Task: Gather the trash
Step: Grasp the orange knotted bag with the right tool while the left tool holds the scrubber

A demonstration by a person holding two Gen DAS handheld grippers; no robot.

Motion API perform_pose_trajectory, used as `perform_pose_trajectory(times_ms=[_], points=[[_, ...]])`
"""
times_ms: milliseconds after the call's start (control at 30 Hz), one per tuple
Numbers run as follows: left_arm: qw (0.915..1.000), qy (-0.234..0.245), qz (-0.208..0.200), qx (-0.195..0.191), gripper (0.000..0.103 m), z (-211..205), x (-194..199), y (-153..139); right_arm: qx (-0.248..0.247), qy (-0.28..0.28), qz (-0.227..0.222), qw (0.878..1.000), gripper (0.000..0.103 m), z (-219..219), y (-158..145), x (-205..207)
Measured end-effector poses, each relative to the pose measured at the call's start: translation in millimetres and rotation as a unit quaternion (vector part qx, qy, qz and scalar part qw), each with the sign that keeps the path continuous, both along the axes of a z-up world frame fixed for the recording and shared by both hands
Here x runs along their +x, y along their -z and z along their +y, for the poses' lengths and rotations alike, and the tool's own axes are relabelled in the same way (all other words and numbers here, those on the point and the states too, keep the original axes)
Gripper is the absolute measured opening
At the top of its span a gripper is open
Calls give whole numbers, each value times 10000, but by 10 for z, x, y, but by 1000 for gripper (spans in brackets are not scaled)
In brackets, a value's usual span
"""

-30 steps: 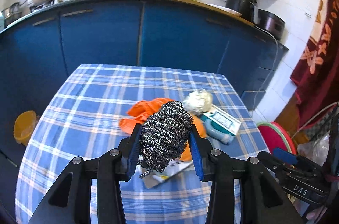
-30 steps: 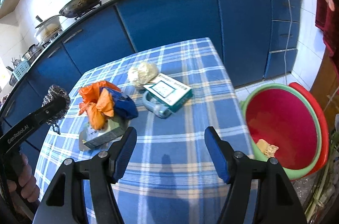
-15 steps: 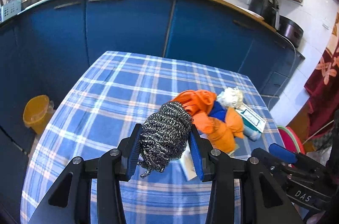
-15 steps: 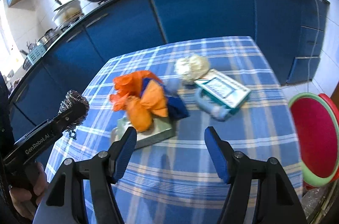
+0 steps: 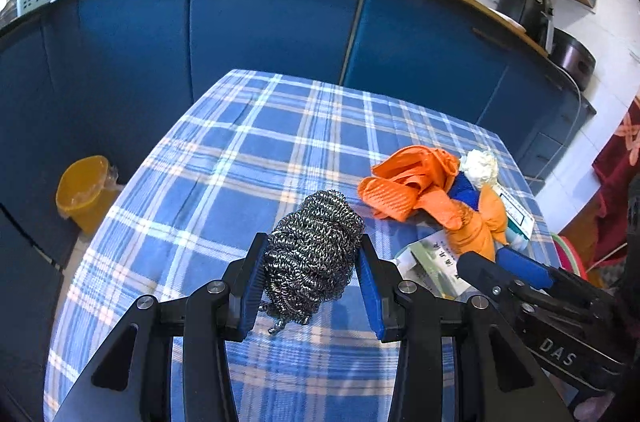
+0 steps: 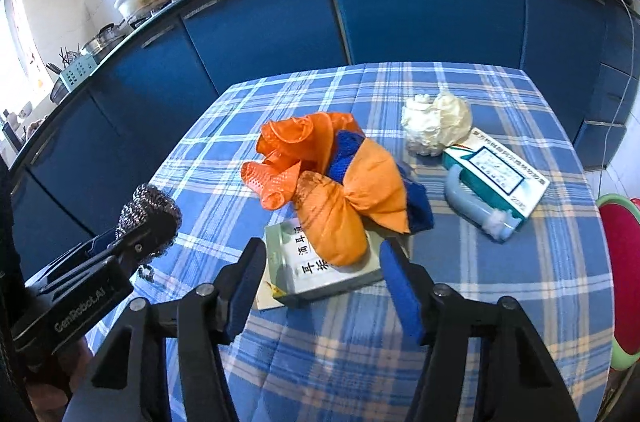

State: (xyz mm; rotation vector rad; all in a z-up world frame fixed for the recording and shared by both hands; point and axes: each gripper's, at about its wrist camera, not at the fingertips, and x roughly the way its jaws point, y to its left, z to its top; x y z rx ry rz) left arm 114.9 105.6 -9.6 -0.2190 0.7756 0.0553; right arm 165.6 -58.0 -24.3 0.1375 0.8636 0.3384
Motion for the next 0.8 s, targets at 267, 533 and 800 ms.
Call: perform_pose_trajectory(times_ms=[267, 533, 800], points=[[10000, 16, 61, -56, 44, 29, 20, 53, -100, 7, 2, 10000, 48, 60, 58, 58], [10000, 52, 66, -46, 44, -10, 21, 49, -59, -65, -96, 9999, 23, 43, 57, 22], [9999, 136, 1, -47, 44, -87, -6, -18, 49, -197, -346, 9992, 21, -3, -85, -138]])
